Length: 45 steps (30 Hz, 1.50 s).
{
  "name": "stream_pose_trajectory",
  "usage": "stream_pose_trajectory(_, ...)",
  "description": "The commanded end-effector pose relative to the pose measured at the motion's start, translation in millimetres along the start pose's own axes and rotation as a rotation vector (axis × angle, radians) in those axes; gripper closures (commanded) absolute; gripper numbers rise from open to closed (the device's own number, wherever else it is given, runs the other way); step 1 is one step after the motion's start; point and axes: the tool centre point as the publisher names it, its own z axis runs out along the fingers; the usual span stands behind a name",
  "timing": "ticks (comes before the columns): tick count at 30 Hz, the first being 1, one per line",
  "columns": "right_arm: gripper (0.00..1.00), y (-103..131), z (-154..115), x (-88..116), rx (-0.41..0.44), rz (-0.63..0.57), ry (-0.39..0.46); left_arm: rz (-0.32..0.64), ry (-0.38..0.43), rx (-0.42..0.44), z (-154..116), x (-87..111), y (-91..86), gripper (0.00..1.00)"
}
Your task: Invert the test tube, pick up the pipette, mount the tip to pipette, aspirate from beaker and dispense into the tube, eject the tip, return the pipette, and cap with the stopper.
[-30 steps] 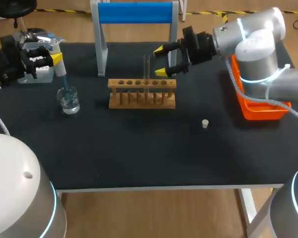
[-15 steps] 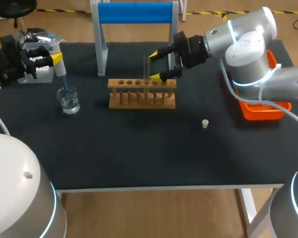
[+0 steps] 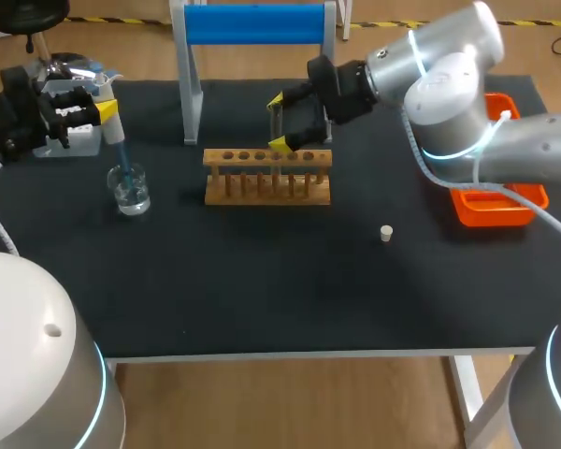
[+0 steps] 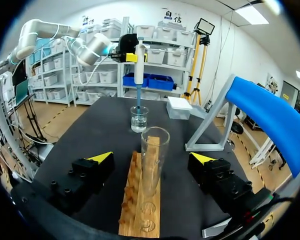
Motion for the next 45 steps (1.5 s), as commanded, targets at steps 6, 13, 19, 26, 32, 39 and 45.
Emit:
stream_pose_trajectory(6, 0.0, 2.1, 8.8, -1.5, 0.018, 0.005, -0.013, 0.0, 0.001, 0.001, -0.2, -0.1, -0.2, 1.0)
stream_pose_trajectory(13, 0.0, -0.7, 11.2, -1.8, 0.028, 0.005, -0.018, 0.0, 0.001, 0.001, -0.2, -0.1, -0.2, 1.0)
stream_pose_trajectory(19, 0.0, -3.5, 13.9, -1.7, 0.041, 0.005, -0.022, 0.0, 0.001, 0.001, -0.2, -0.1, -0.2, 1.0)
stream_pose_trajectory(26, 0.0, -4.6, 15.2, -1.0, 0.056, -0.007, -0.028, 0.0, 0.001, 0.001, -0.2, -0.1, -0.2, 1.0)
stream_pose_trajectory(32, 0.0, -4.1, 14.5, -2.1, 0.066, -0.032, -0.039, 0.0, 0.001, 0.001, -0.2, -0.1, -0.2, 1.0)
stream_pose_trajectory(39, 0.0, -2.9, 11.4, -3.9, 0.075, -0.057, -0.04, 0.0, 0.001, 0.001, -0.2, -0.1, -0.2, 1.0)
stream_pose_trajectory(45, 0.0, -3.7, 9.2, -4.4, 0.082, -0.073, -0.038, 0.0, 0.001, 0.001, -0.2, -0.1, -0.2, 1.0)
